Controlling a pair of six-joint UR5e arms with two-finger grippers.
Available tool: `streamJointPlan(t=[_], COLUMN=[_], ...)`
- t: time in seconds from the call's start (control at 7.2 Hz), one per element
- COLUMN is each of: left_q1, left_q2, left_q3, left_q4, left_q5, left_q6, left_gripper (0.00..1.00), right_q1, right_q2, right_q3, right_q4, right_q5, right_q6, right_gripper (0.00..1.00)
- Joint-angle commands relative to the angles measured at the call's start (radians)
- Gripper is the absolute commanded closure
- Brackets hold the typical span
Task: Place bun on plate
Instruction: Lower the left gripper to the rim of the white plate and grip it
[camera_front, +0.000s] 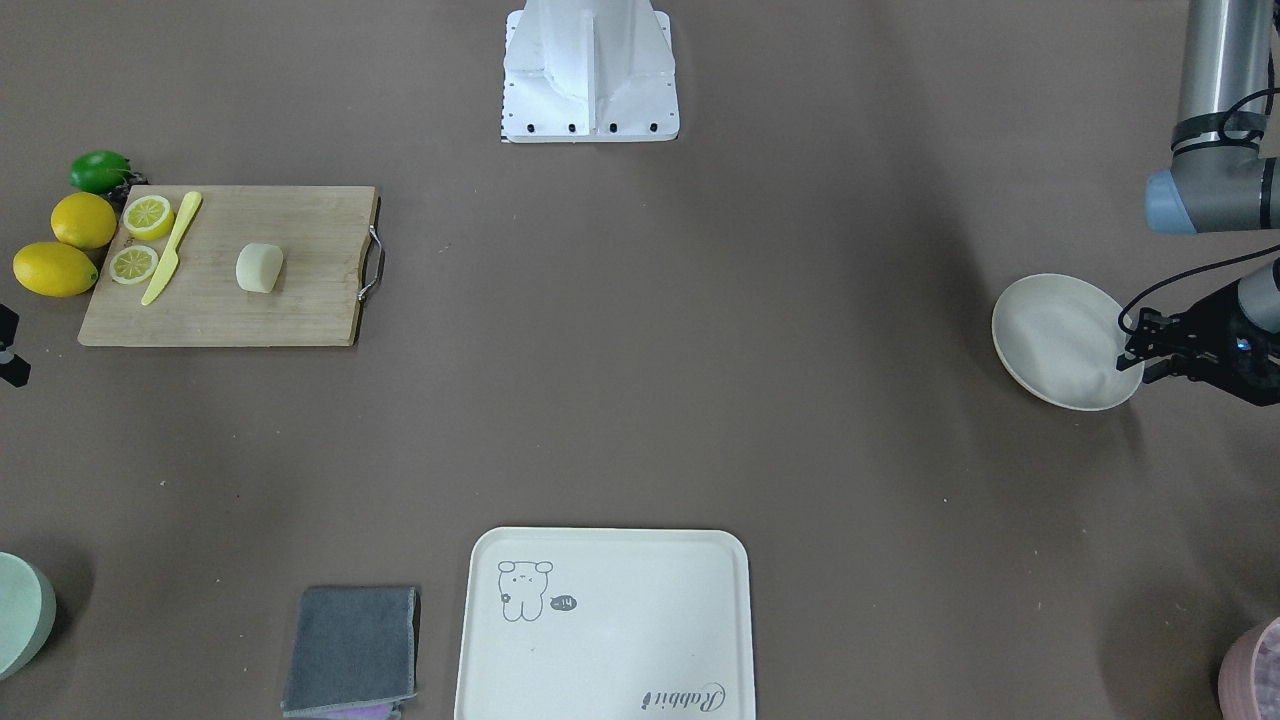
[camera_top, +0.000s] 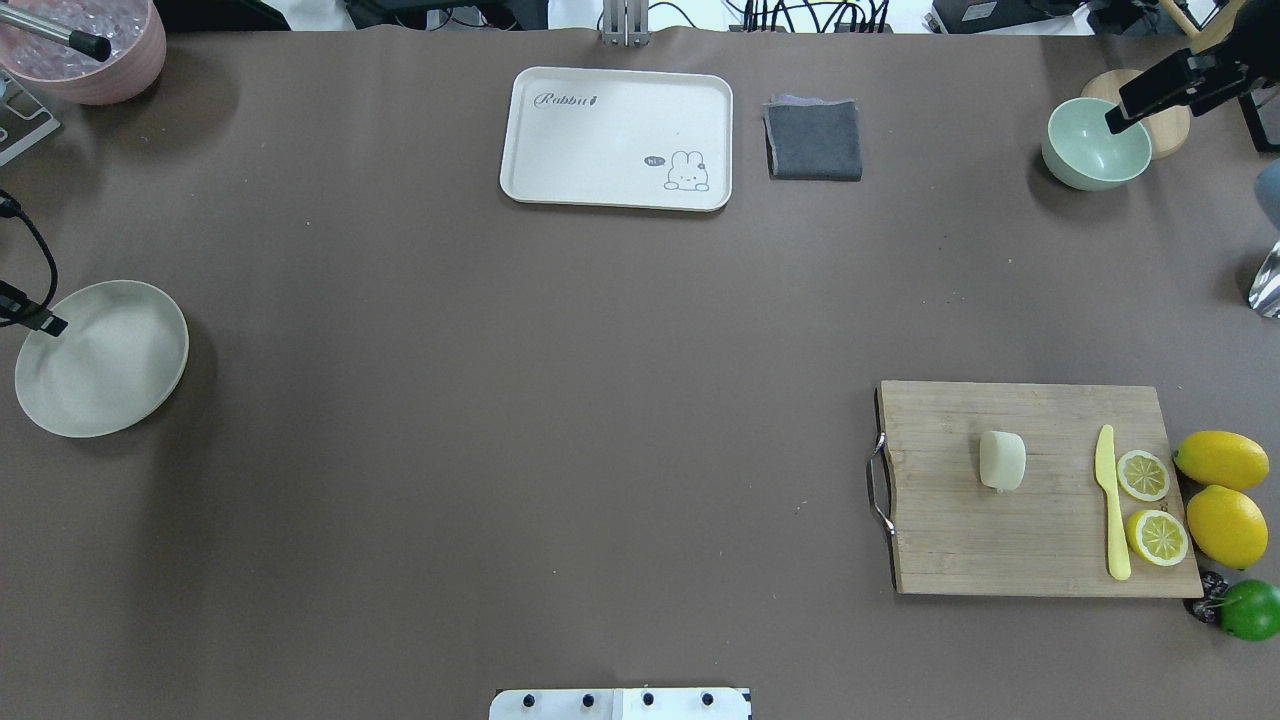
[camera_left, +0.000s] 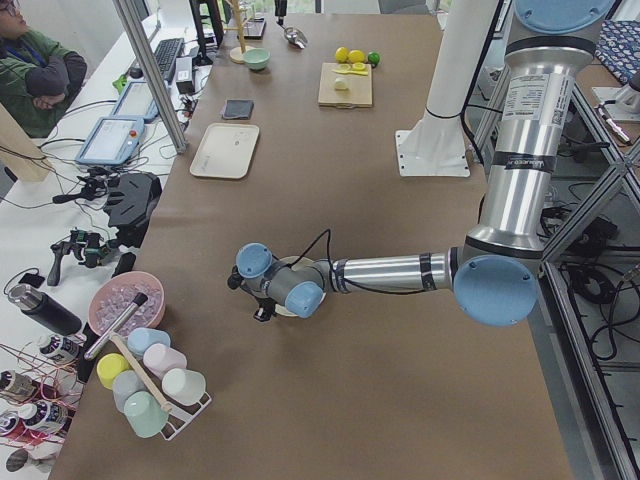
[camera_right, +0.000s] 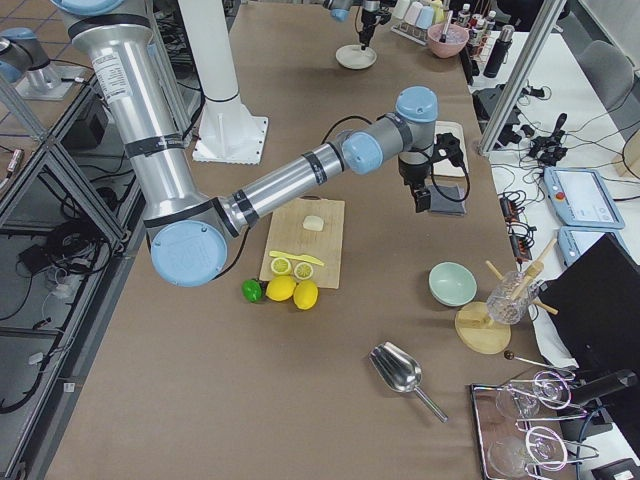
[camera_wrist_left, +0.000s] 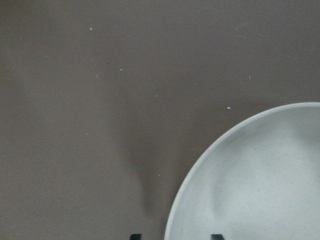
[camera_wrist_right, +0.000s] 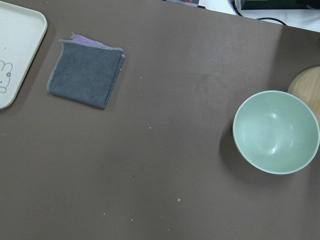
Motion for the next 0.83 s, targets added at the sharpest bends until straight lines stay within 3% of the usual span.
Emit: streamJointPlan(t=[0.0, 0.28, 0.69], left_q1=[0.001, 0.001, -0.086], left_q2=[0.001, 0.001, -0.055], left_q3=[-0.006, -0.020, -0.032], left_q4=[-0.005, -0.039, -0.030], left_q5=[-0.001, -0.021, -0.202], left_q6=[-0.001, -0.002, -0.018], left_gripper=[1.00, 1.00, 1.00], right_q1=[0.000, 0.000, -0.003], right_q2=[0.001, -0.003, -0.002], right_q3=[0.014, 0.033, 0.019], right_q4=[0.000, -0.009, -0.012], right_q5=[0.006, 0.008, 0.008], right_q6=[0.026, 0.026, 0.026], right_gripper=[0.00, 0.00, 0.00])
